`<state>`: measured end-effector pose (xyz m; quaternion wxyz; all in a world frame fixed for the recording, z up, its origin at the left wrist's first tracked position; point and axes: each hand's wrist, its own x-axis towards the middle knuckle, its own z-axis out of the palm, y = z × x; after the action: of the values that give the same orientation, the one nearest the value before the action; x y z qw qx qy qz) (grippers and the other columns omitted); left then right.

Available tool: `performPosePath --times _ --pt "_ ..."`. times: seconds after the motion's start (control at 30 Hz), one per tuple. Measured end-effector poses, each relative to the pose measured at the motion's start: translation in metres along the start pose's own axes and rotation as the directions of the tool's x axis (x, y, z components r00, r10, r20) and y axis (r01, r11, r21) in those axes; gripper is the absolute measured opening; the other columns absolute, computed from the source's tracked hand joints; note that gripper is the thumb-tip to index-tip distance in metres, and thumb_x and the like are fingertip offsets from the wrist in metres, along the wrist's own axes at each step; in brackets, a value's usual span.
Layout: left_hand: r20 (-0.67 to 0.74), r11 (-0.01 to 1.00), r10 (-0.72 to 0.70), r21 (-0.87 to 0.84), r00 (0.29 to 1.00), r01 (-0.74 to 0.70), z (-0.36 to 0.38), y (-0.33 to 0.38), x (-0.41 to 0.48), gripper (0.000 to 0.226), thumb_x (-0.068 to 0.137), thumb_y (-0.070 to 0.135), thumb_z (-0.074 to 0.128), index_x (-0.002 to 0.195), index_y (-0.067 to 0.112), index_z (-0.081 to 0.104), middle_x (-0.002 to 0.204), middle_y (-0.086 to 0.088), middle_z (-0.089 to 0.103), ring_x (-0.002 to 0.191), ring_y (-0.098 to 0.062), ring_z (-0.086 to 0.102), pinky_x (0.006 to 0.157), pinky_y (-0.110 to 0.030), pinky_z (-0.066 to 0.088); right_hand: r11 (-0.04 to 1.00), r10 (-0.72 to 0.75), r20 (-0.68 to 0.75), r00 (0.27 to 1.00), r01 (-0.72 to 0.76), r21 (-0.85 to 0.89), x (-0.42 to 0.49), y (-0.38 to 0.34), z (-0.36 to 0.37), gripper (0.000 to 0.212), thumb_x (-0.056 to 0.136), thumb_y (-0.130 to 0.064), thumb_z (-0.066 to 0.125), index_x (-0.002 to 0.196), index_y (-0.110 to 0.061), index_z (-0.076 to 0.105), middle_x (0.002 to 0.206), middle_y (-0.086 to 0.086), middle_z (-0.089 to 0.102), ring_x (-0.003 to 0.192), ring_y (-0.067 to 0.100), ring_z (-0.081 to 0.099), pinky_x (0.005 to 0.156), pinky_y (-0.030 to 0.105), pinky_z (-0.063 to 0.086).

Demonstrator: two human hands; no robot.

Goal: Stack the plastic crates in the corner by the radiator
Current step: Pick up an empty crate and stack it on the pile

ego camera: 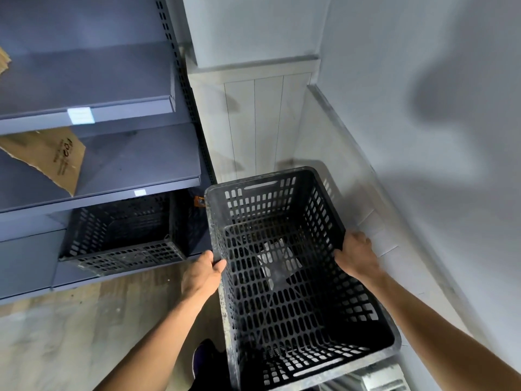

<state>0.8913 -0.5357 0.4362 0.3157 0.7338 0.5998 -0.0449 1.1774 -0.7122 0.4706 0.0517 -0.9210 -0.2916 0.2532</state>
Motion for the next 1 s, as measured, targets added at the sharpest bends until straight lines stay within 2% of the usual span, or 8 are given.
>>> performPosePath --times 0.13,0.23,0.33,0.43,0.53,0.67,0.8,1.0 --pt "-0.106 0.976 0.117 0.195 0.988 -0.094 0.002 0.005 -0.013 0.038 0.098 0.048 0.046 0.11 0.013 0.054 0.106 -0.013 0.069 0.098 -0.034 0.066 0.075 -0.039 0.05 1.0 0.023 -0.103 0.994 -0.025 -0.017 -0.016 -0.004 0.014 0.048 0.091 -0.019 0.051 0.133 0.0 0.038 0.135 0.02 0.039 0.122 0.036 0.037 0.097 0.041 0.044" --pt "-0.134 0.954 0.173 0.268 0.976 -0.132 0.005 0.005 -0.019 0.05 0.1 0.045 0.043 0.131 0.007 0.048 0.127 -0.014 0.06 0.111 -0.033 0.063 0.087 -0.041 0.051 0.999 0.035 -0.146 0.989 -0.035 0.005 -0.029 -0.007 0.027 0.059 0.085 -0.014 0.05 0.139 -0.001 0.031 0.136 0.018 0.034 0.12 0.035 0.034 0.1 0.044 0.044" --pt "-0.171 0.906 0.344 0.32 0.923 -0.279 0.005 -0.001 -0.014 0.057 0.096 0.042 0.051 0.14 0.008 0.04 0.13 -0.012 0.05 0.113 -0.029 0.058 0.085 -0.038 0.053 0.998 0.053 -0.177 0.983 -0.055 -0.008 -0.04 -0.012 0.038 0.057 0.082 -0.014 0.051 0.136 -0.002 0.034 0.138 0.017 0.031 0.12 0.036 0.033 0.105 0.046 0.04" --pt "-0.1 0.773 0.55 0.437 0.829 -0.46 0.004 -0.007 0.003 0.052 0.085 0.029 0.071 0.131 0.011 0.055 0.132 -0.011 0.049 0.12 -0.029 0.051 0.089 -0.04 0.055 0.996 0.092 -0.179 0.979 -0.093 0.002 -0.048 -0.023 0.044 0.05 0.084 -0.016 0.052 0.132 -0.005 0.041 0.146 0.016 0.026 0.127 0.036 0.029 0.109 0.045 0.036" --pt "-0.018 0.645 0.678 0.494 0.735 -0.583 0.008 -0.009 0.018 0.028 0.068 0.016 0.084 0.094 0.014 0.075 0.111 -0.009 0.067 0.122 -0.032 0.057 0.105 -0.047 0.045 0.991 0.134 -0.137 0.981 -0.132 0.029 -0.056 -0.043 0.052 0.056 0.087 -0.018 0.051 0.141 -0.008 0.039 0.151 0.014 0.025 0.132 0.034 0.027 0.109 0.043 0.035" --pt "0.087 0.507 0.79 0.463 0.607 -0.727 0.005 -0.015 0.038 0.01 0.081 0.025 0.071 0.085 0.018 0.078 0.097 -0.003 0.074 0.125 -0.027 0.058 0.119 -0.043 0.019 0.974 0.213 -0.08 0.974 -0.206 0.094 -0.071 -0.081 0.066 0.062 0.092 -0.023 0.051 0.15 -0.011 0.032 0.151 0.014 0.029 0.135 0.033 0.027 0.111 0.04 0.033" --pt "0.227 0.381 0.842 0.394 0.49 -0.837 -0.005 -0.02 0.058 0.053 0.092 0.049 0.035 0.092 0.019 0.078 0.102 0.0 0.075 0.126 -0.02 0.056 0.118 -0.037 0.011 0.957 0.243 -0.027 0.97 -0.235 0.172 -0.088 -0.117 0.084 0.058 0.094 -0.026 0.05 0.148 -0.012 0.034 0.148 0.012 0.035 0.136 0.032 0.029 0.11 0.039 0.034" --pt "0.478 0.169 0.847 0.168 0.23 -0.971 -0.03 -0.019 0.086 0.077 0.081 0.073 0.018 0.11 0.027 0.072 0.109 0.008 0.069 0.128 -0.013 0.048 0.119 -0.03 0.0 0.933 0.271 0.049 0.961 -0.275 0.232 -0.121 -0.156 0.127 0.052 0.098 -0.03 0.048 0.148 -0.02 0.039 0.143 0.01 0.043 0.134 0.03 0.037 0.109 0.037 0.035"
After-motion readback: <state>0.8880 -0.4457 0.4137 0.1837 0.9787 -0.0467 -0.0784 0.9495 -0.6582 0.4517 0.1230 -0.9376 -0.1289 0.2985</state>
